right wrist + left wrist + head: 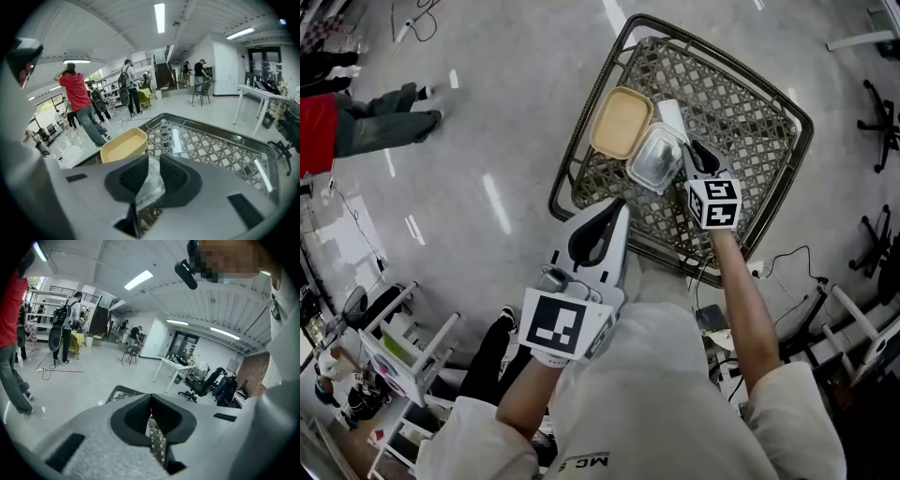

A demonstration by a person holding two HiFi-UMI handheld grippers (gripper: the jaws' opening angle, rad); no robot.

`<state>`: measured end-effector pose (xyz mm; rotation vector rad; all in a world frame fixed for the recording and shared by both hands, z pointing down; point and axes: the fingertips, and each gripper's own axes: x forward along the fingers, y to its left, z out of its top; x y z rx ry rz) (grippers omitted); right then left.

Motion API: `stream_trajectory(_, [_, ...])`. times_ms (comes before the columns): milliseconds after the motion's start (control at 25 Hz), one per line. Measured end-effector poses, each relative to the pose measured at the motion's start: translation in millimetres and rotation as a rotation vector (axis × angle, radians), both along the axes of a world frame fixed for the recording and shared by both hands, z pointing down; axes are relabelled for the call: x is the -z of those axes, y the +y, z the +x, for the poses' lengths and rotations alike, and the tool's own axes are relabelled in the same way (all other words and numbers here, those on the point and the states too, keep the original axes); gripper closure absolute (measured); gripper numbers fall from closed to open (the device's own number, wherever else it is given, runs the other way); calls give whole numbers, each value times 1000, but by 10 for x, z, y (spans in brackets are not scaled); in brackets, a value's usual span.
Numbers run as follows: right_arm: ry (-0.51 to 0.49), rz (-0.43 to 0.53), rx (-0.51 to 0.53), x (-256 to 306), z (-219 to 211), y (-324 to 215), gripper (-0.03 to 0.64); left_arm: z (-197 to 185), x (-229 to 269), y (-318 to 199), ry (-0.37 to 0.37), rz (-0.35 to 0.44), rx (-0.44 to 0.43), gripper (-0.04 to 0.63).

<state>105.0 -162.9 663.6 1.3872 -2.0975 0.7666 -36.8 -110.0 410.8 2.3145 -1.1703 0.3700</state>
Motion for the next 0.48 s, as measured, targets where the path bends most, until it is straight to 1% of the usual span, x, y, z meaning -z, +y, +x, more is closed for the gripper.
stream_trajectory(160, [21, -35, 1, -237, 20, -45, 541, 24, -48, -13, 13, -32, 2, 571])
stream_trajectory(480, [48, -139, -20, -689, 61, -59, 514, -27, -151, -10, 6, -45, -2, 571])
